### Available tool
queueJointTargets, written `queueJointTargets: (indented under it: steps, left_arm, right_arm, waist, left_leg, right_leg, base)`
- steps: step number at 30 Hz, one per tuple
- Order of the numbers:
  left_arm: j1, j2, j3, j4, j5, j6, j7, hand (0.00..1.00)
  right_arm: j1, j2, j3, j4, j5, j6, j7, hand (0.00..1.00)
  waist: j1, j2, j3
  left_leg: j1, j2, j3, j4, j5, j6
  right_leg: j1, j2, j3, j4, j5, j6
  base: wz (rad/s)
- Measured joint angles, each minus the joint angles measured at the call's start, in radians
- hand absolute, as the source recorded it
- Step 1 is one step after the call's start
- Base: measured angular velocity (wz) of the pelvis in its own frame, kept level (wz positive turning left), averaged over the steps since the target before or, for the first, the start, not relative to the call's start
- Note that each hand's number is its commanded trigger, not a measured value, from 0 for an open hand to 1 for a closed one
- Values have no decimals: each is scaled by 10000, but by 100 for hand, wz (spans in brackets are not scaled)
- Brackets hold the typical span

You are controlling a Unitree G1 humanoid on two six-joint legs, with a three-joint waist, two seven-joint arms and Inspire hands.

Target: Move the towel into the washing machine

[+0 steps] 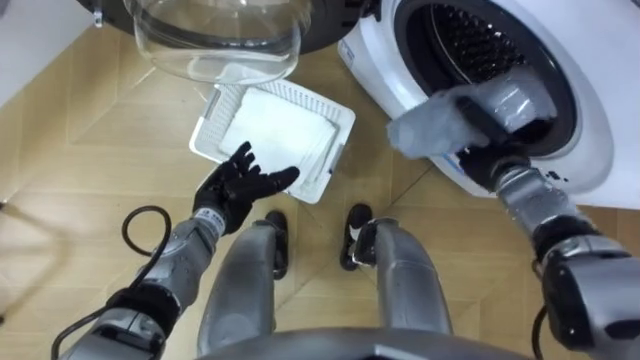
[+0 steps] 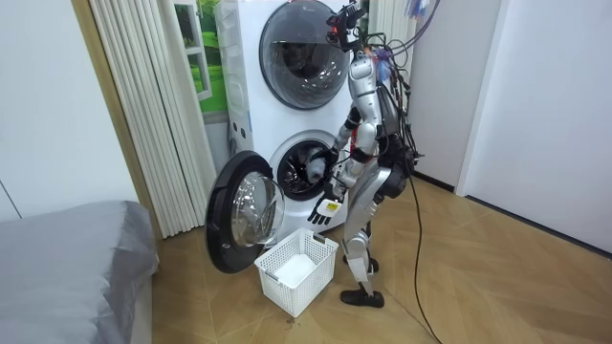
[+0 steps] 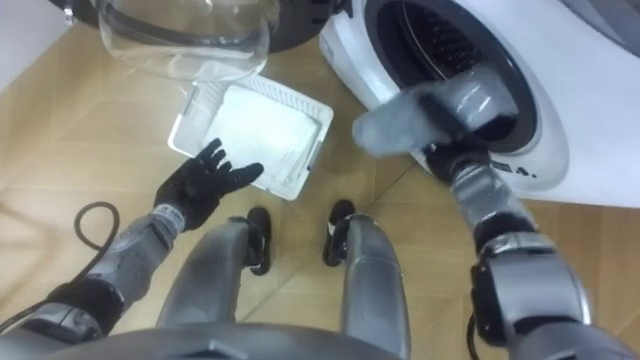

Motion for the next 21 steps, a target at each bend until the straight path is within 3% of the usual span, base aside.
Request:
queueJointTargets:
  steps: [5,7,8,10,16,21]
  left_arm:
    - [116,-3,300,-114,300,2,284,0]
    - [172,-20,417,-303,500,9,410,0]
    - [192,-25,484,-388,500,7,429,0]
    - [206,-85,714,-500,496,12,569,0]
    - [203,-119,794,-701,500,10,724,0]
    - [243,-121,973,-1005,952,5,806,0]
  right_arm:
    - [-809,-50,-1006,-147,1682,262,-549,100]
    - [-957,-50,-1252,-145,2106,265,-963,82]
    - [-988,-50,-1336,-146,2181,265,-1022,64]
    - [-1271,-49,-1587,-153,2379,276,-1427,0]
    - [-1421,-51,-2292,-102,2585,274,-2191,0]
    - [-1442,-69,-2928,-139,2793,195,-2752,0]
  waist:
    - [-210,-96,5]
    - [-244,-165,7]
    - [-283,-187,15]
    - [-441,-229,8]
    - [-662,-223,6]
    - [-650,-210,-2]
  left_leg:
    - [-157,-149,19,-11,52,214]
    - [-245,-279,41,-25,92,319]
    - [-290,-296,75,-8,94,357]
    - [-539,-308,239,153,31,502]
    - [-647,-474,317,368,-140,781]
    - [-638,-468,520,380,-230,946]
  right_leg:
    - [-78,-208,-38,178,-97,193]
    - [-174,-349,-15,225,-69,297]
    - [-226,-393,-14,265,-68,323]
    - [-488,-456,46,381,-49,420]
    - [-531,-663,105,520,-121,710]
    - [-522,-793,74,522,-94,817]
  base:
    - [21]
    - [10]
    - [9]
    - [-2]
    - [3]
    - [0]
